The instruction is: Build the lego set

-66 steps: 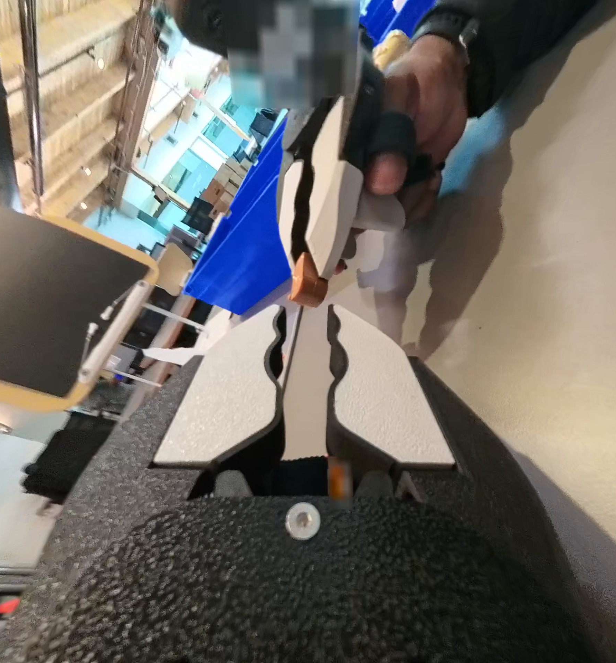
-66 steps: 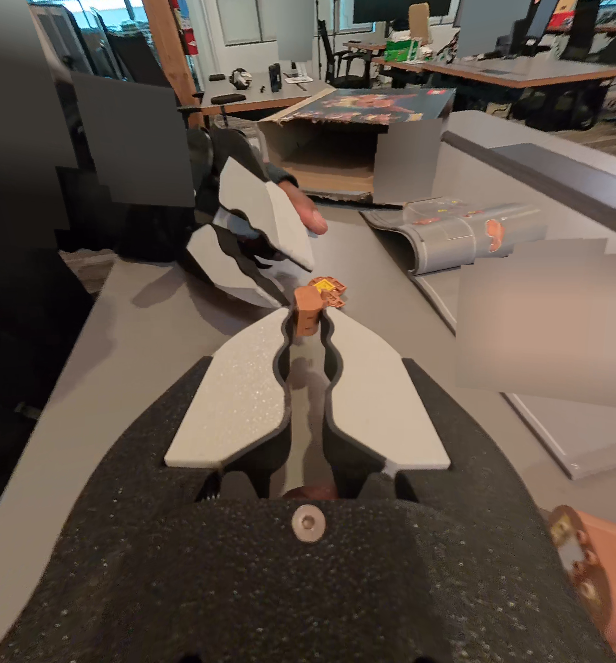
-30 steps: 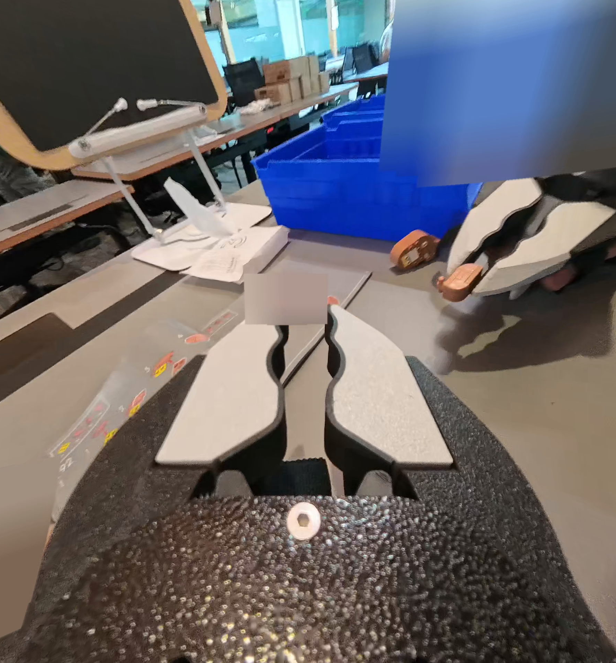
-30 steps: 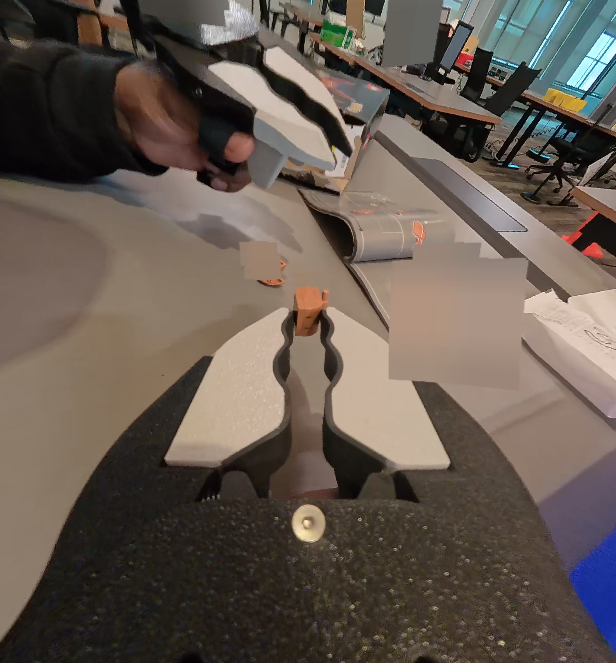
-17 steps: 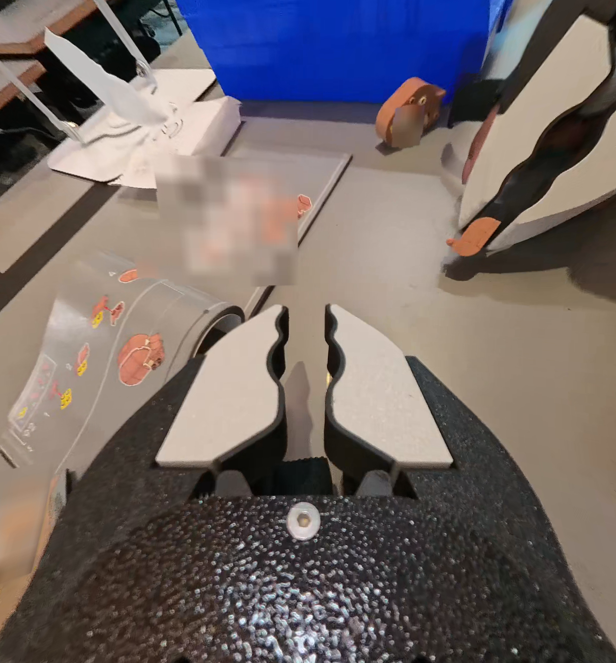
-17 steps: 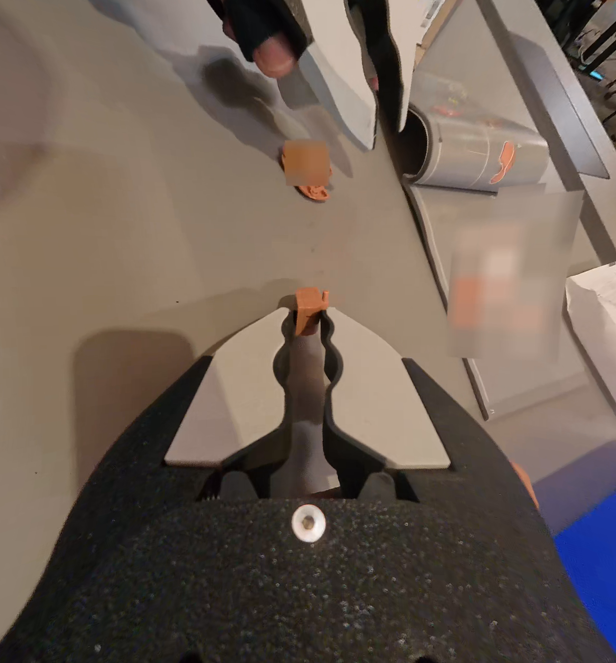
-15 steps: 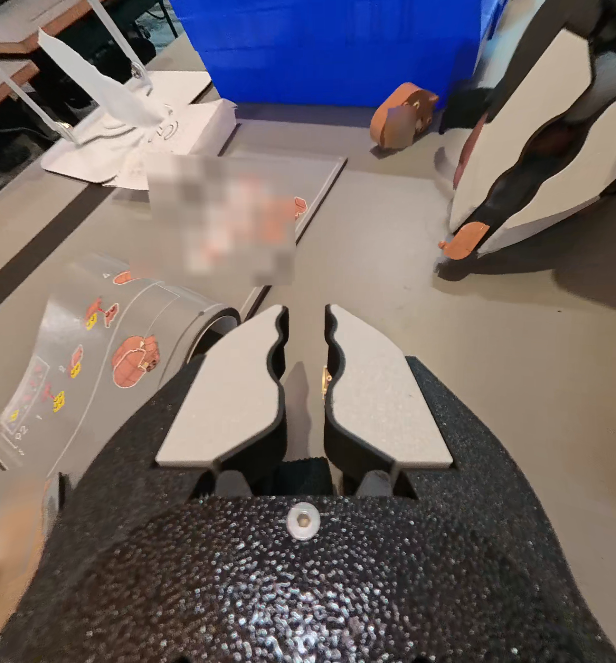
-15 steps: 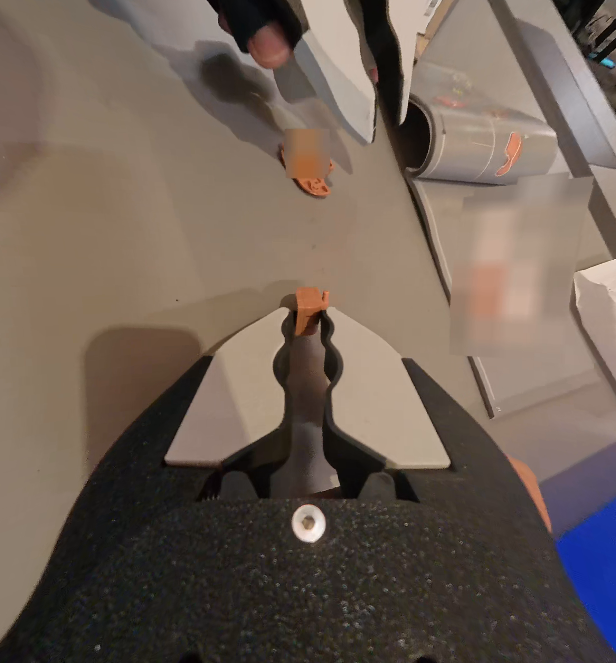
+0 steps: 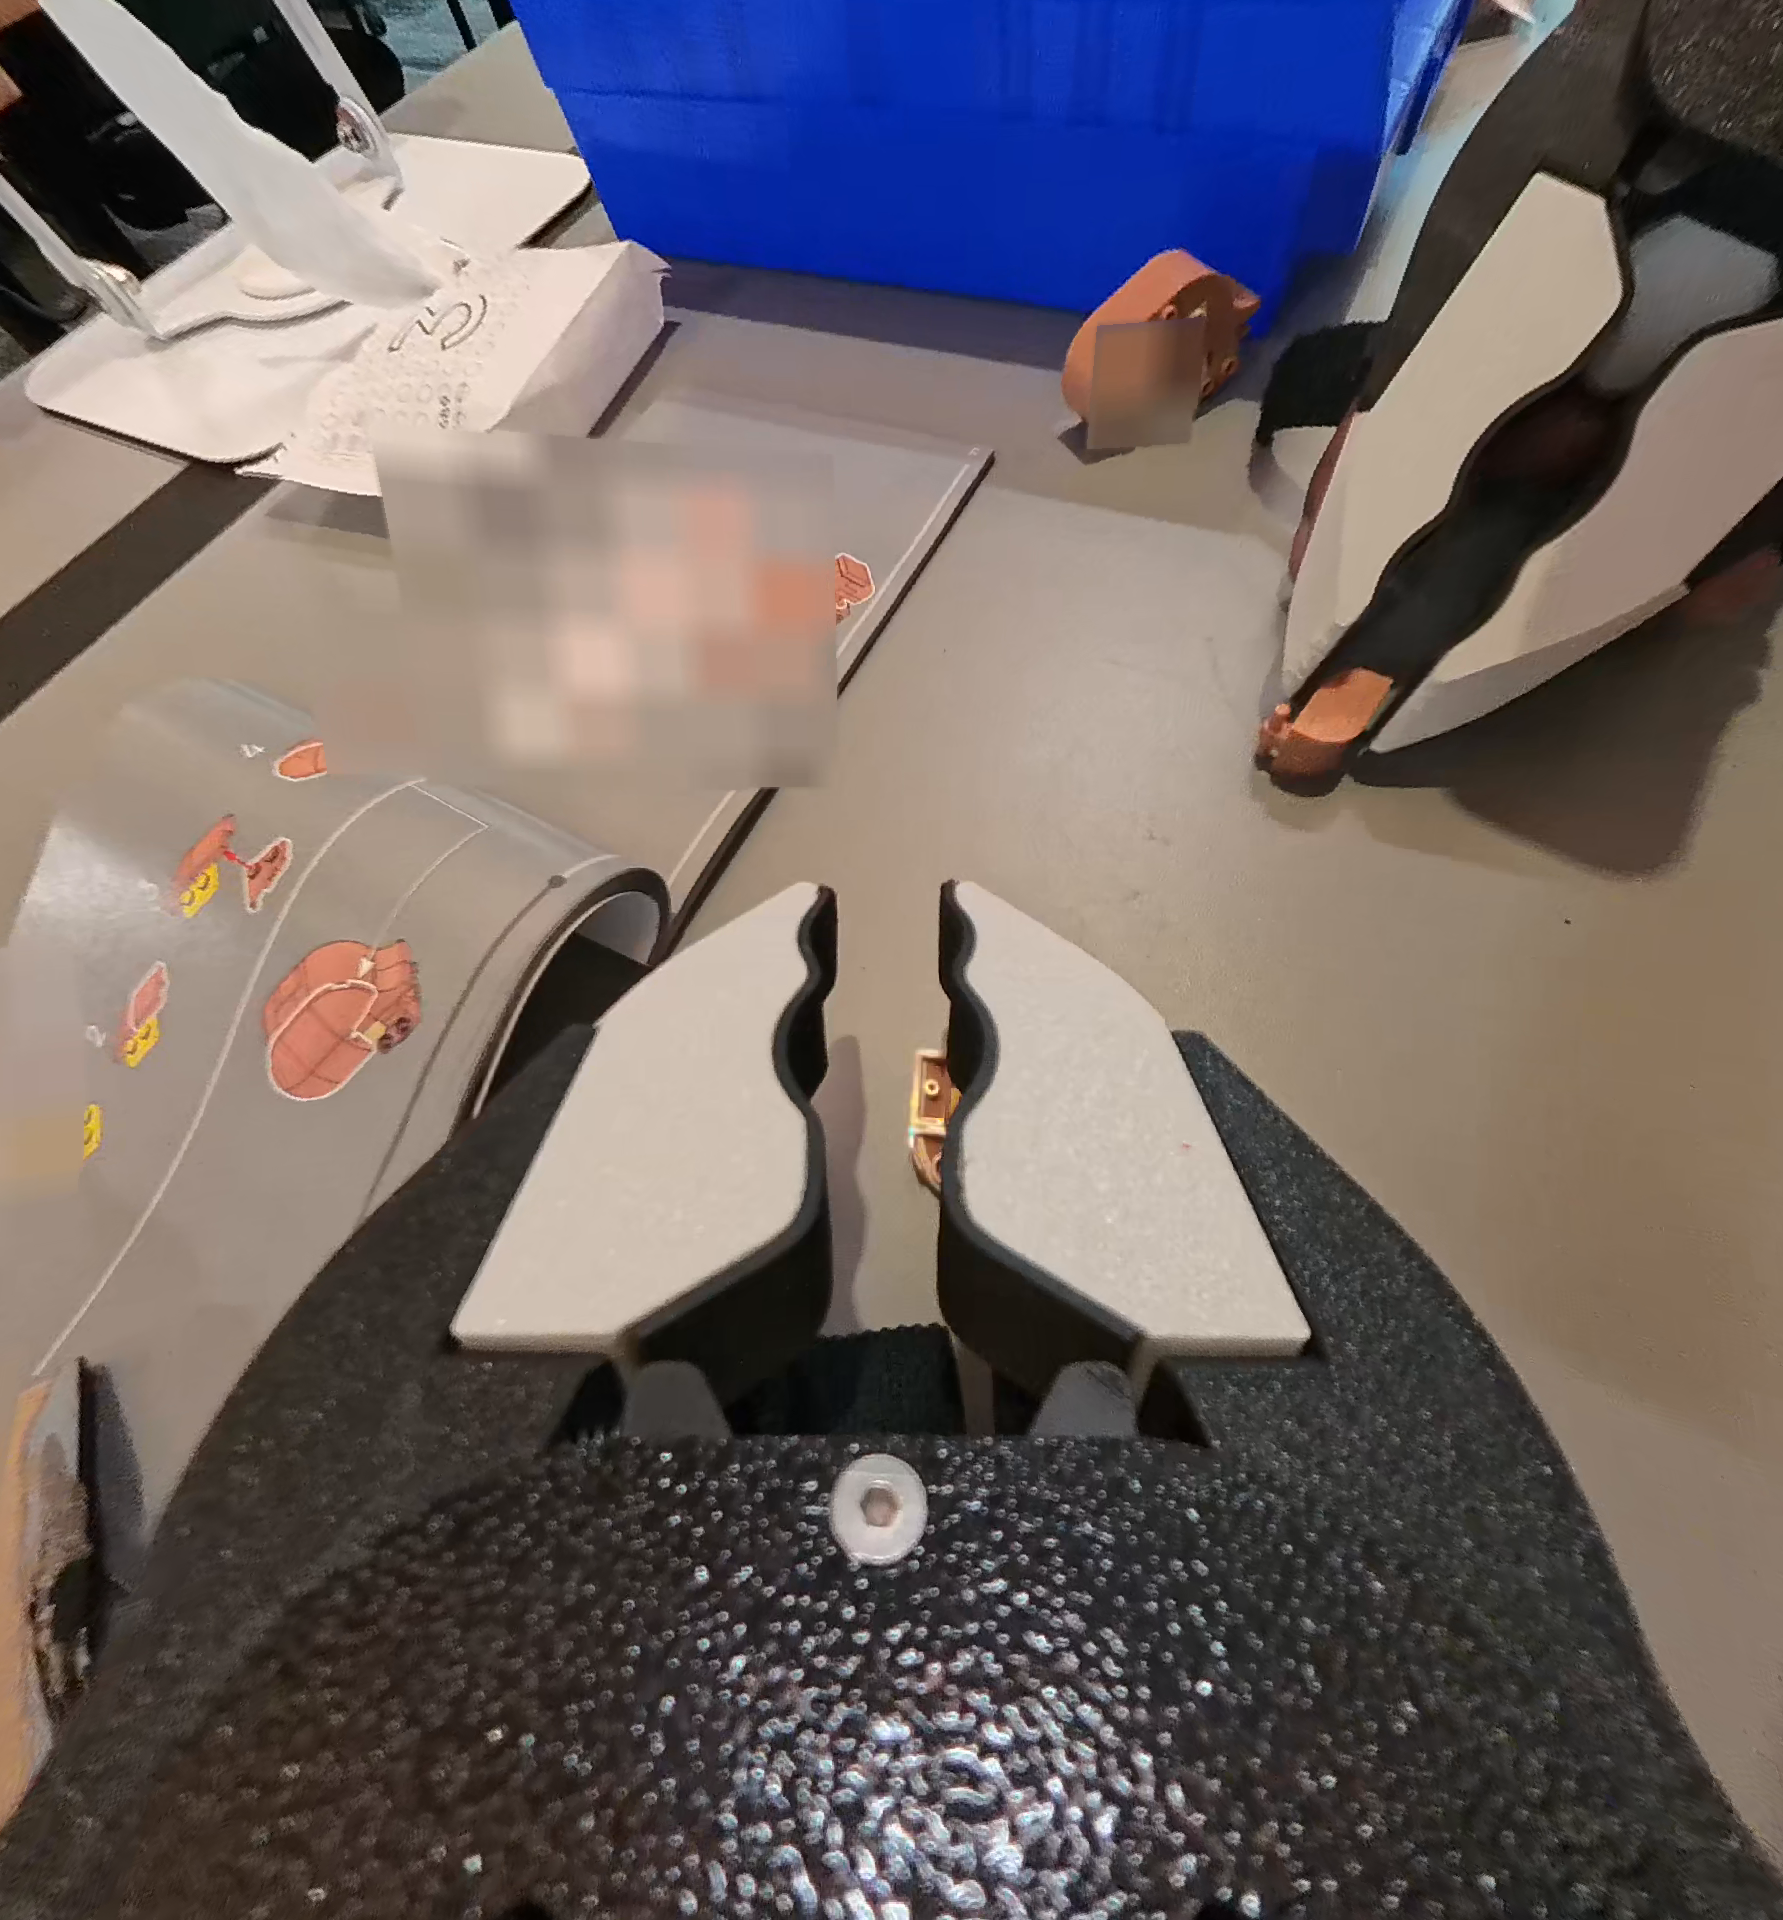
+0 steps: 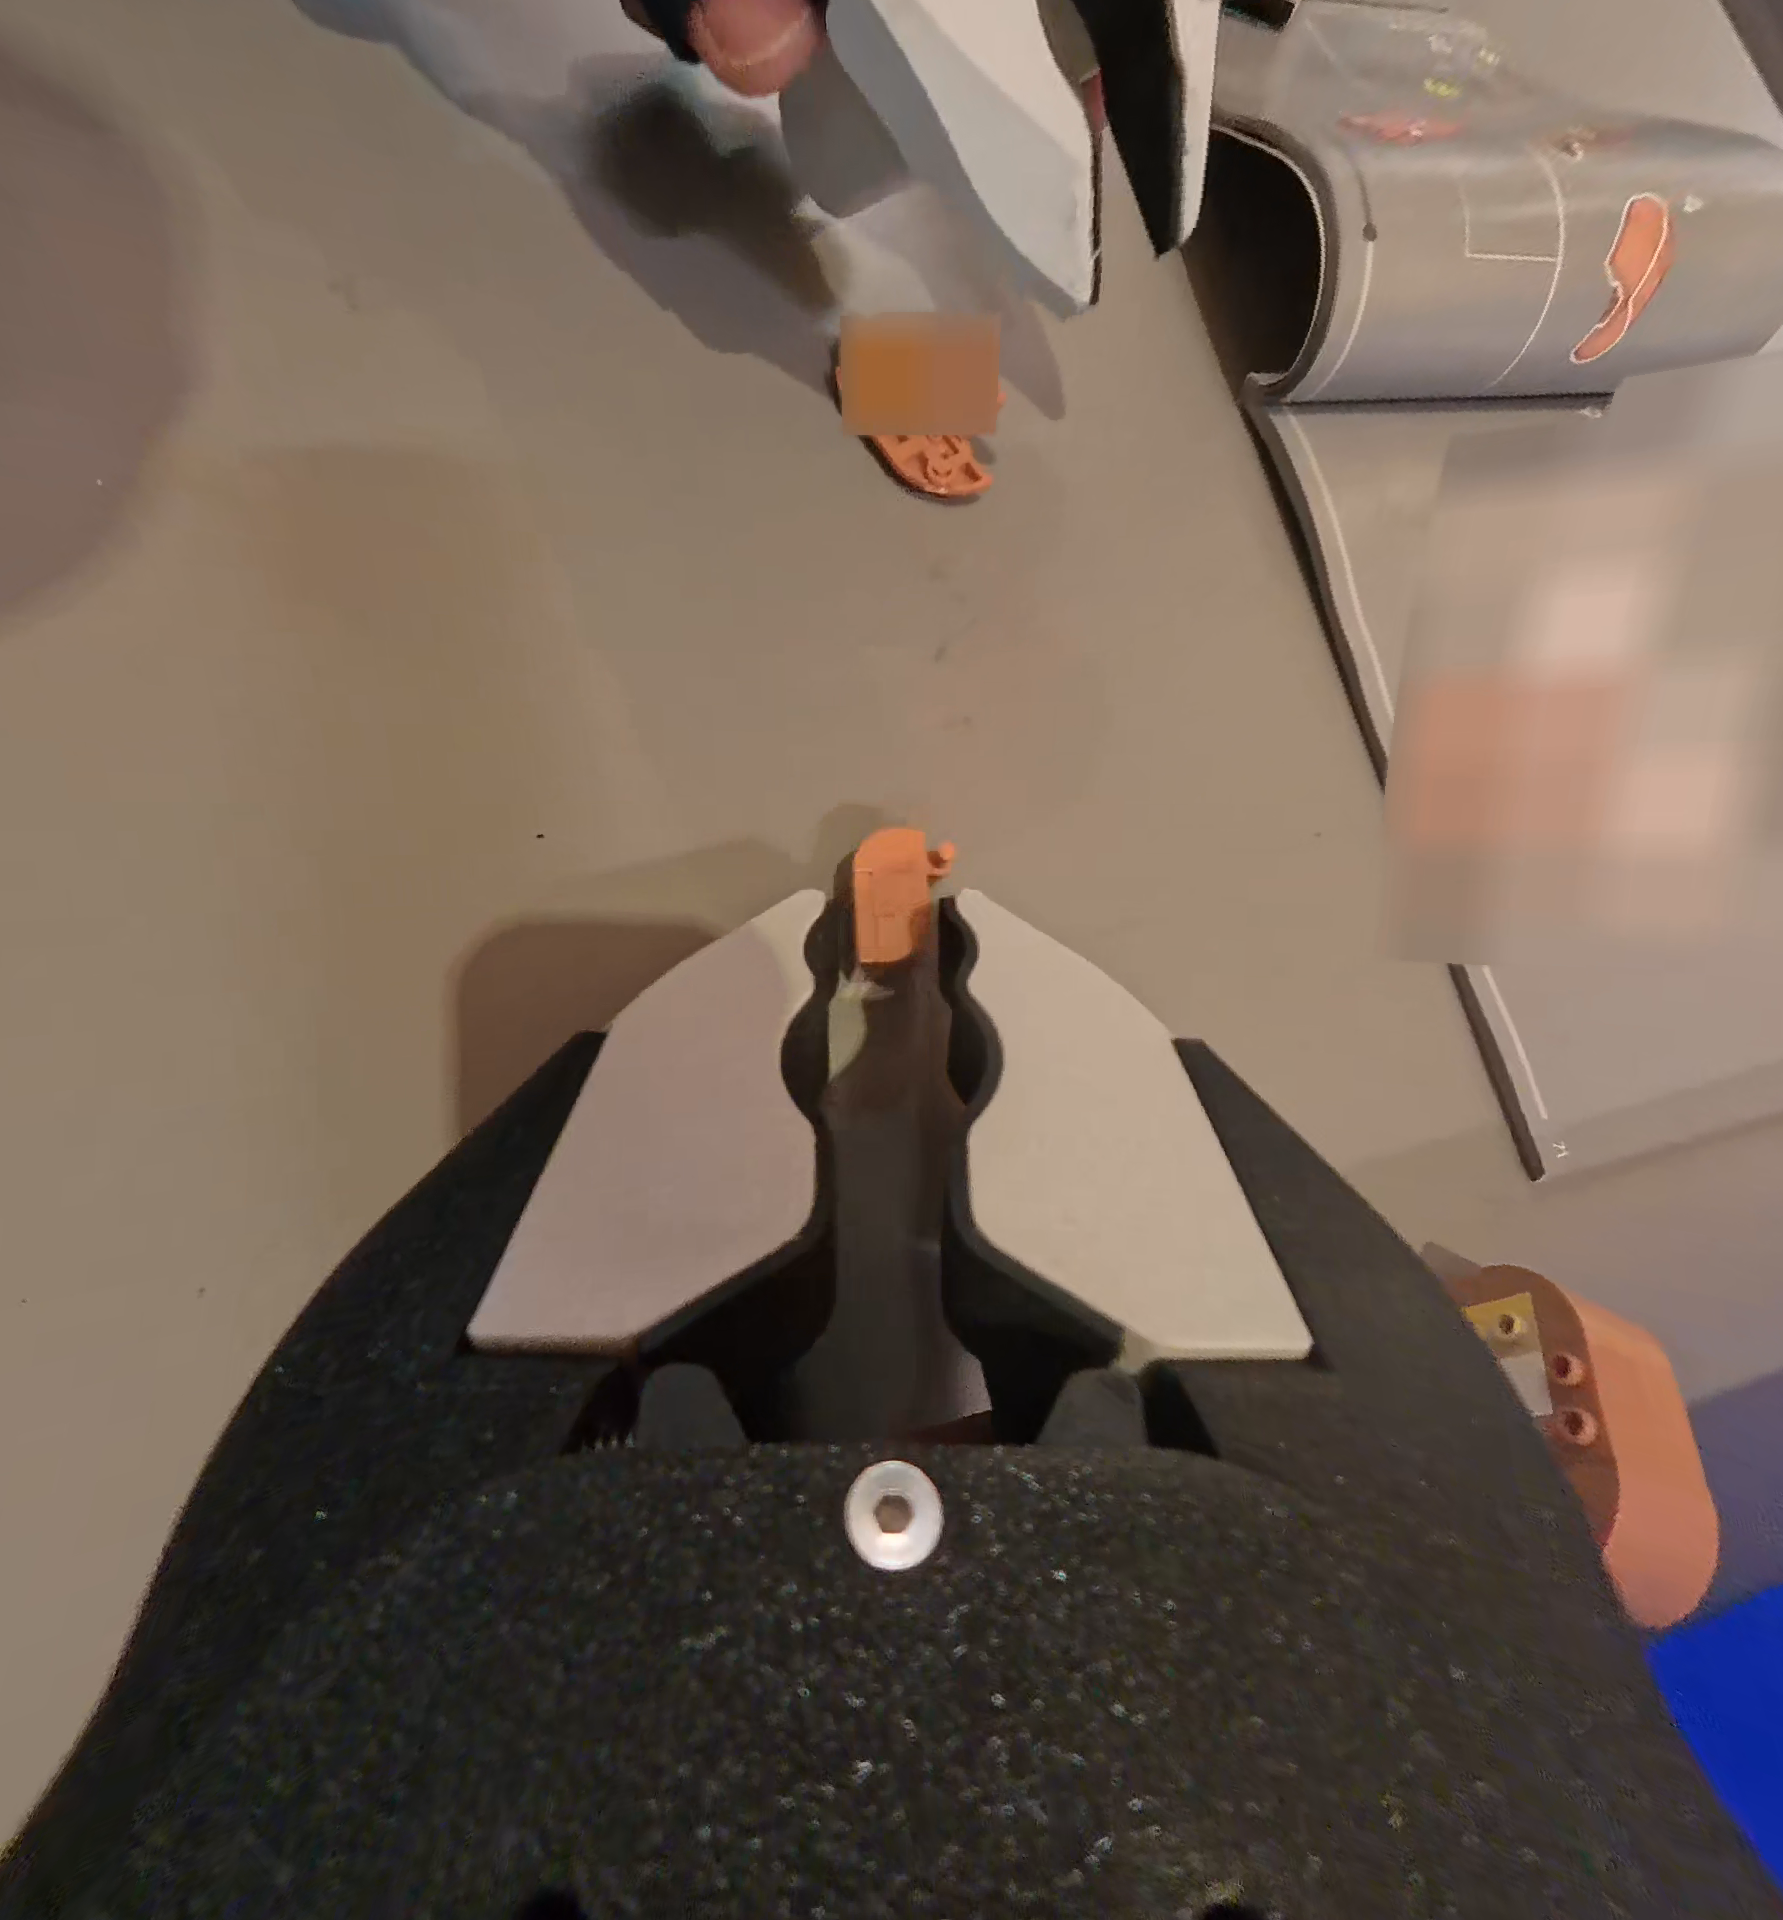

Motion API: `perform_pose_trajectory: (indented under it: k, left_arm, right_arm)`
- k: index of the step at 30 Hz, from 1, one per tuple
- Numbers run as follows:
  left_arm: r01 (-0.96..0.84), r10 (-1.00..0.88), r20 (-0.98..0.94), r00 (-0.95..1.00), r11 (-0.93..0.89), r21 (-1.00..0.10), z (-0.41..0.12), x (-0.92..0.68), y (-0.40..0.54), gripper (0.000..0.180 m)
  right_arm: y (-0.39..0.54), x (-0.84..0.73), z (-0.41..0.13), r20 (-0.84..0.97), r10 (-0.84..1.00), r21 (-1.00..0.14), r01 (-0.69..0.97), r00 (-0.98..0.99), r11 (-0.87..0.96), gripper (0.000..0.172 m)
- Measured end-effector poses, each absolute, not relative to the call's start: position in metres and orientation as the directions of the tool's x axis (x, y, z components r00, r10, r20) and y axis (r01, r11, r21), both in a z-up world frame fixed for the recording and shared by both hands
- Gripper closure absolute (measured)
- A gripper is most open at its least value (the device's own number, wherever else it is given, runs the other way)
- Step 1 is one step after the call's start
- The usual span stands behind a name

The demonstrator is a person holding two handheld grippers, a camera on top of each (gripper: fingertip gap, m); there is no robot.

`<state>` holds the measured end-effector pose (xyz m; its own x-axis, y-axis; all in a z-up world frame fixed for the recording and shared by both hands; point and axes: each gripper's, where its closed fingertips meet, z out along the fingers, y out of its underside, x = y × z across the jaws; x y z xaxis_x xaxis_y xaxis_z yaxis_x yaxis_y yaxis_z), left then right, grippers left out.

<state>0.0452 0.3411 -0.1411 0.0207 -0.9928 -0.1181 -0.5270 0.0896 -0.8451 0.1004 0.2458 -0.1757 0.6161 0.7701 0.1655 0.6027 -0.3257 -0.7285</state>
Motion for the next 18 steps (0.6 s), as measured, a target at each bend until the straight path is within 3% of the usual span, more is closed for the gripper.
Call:
perform_pose_trajectory:
  k: [5,9,12,18]
  left_arm:
    - [-0.540,-0.994,-0.104,-0.022,0.099,-0.836,-0.132,0.034,0.346,0.159]
    - [-0.603,-0.987,-0.001,-0.164,0.100,-0.791,-0.137,0.015,0.332,0.149]
    - [-0.631,-0.983,-0.030,-0.180,0.138,-0.763,-0.146,0.013,0.333,0.143]
    - [-0.684,-0.959,-0.106,-0.264,0.264,-0.680,-0.169,0.011,0.323,0.130]
  right_arm:
    - [0.241,0.098,-0.176,0.146,0.795,-0.729,0.608,0.589,-0.316,0.138]
    - [0.240,0.095,-0.171,0.136,0.810,-0.753,0.591,0.570,-0.290,0.133]
    - [0.240,0.097,-0.165,0.110,0.805,-0.770,0.563,0.582,-0.301,0.132]
    - [0.261,0.143,-0.148,0.326,0.653,-0.717,0.629,0.684,-0.300,0.135]
